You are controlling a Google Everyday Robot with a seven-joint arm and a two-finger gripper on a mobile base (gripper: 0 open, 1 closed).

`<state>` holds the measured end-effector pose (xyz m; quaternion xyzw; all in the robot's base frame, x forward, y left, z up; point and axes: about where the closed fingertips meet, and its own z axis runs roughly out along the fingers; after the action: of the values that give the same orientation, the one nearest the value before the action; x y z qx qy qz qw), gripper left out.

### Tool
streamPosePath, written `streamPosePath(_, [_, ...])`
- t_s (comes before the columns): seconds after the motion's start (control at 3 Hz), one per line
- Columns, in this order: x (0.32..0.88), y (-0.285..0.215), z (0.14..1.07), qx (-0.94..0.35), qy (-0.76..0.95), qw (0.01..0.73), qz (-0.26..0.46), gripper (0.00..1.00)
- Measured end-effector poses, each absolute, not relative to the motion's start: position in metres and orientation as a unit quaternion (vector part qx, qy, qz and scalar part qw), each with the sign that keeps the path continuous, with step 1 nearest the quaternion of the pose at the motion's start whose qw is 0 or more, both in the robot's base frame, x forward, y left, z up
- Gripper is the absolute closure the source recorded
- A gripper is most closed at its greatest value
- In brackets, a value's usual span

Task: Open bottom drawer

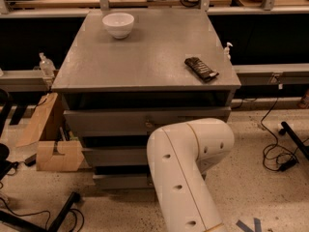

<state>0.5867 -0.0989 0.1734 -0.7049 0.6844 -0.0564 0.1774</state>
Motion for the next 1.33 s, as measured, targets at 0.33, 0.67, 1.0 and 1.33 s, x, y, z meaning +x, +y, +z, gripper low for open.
streamPosePath(0.33, [0.594,-0.0999,0.1667,-0.71,0.681,0.169,-0.062,0.0])
streamPosePath(0.67, [0.6021,-0.1009,0.1616,-0.713,0.679,0.162,-0.068,0.19])
streamPosePath(1.0, [0.6019,-0.1006,0.1607,-0.713,0.679,0.162,-0.068,0.41])
streamPosePath(1.33, [0.6013,-0.1003,0.1604,-0.713,0.679,0.161,-0.067,0.65])
